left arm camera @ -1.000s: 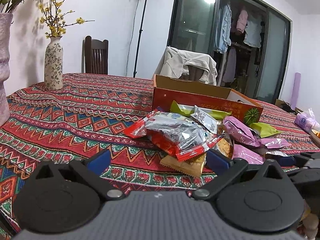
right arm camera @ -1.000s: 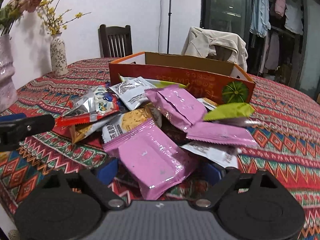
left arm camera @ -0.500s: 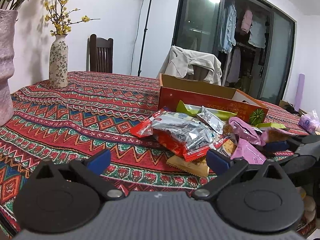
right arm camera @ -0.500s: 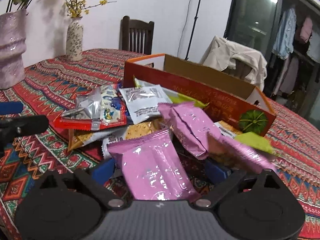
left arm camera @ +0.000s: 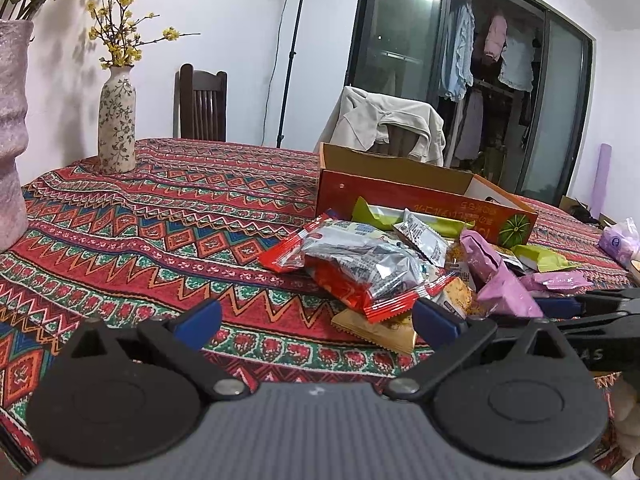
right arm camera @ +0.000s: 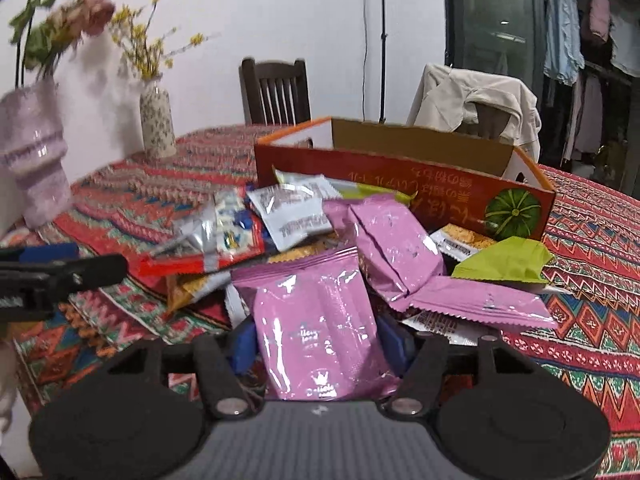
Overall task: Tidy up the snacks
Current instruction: 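Reach the right gripper into the pile and grasp a pink packet, then grasp the cracker packet with the left gripper while the right gripper holds the pink packet, then carry both packets into the orange box and open both grippers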
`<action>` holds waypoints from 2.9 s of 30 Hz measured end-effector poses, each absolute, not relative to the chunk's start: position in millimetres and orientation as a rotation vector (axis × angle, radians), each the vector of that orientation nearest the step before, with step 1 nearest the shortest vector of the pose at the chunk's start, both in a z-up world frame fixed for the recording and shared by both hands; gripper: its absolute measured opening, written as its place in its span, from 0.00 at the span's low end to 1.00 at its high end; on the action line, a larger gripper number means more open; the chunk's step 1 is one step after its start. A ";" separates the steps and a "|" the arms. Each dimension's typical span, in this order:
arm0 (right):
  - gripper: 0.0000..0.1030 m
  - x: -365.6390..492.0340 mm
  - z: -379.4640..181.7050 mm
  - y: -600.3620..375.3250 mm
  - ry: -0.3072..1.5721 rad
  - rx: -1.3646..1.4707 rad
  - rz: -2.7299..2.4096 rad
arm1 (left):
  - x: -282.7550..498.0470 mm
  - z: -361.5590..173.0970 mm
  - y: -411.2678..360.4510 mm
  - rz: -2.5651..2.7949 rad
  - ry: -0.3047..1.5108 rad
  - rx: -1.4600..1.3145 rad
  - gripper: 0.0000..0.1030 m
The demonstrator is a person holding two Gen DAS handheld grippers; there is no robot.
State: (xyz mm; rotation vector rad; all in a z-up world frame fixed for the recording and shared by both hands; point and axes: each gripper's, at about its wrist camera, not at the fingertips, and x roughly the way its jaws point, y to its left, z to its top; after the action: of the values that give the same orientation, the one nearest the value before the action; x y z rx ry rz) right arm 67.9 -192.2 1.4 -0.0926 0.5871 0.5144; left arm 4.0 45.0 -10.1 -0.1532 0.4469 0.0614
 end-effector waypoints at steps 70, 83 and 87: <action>0.60 26.4 42.6 -232.8 0.372 -0.014 0.414 | 0.5 36.6 -11.2 -0.108 0.394 -0.010 0.59; 0.60 112.7 92.9 -239.6 0.321 0.030 0.323 | 78.5 86.3 -28.9 -0.074 0.279 0.019 0.59; 0.60 149.9 104.9 -239.9 0.329 0.045 0.293 | 112.4 97.5 -33.6 -0.051 0.270 0.003 0.59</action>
State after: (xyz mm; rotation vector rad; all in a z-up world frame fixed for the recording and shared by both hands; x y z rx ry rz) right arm 149.9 -239.9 104.9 0.0449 0.3292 0.2929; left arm 112.4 -33.6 97.5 0.0034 0.2701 -0.0512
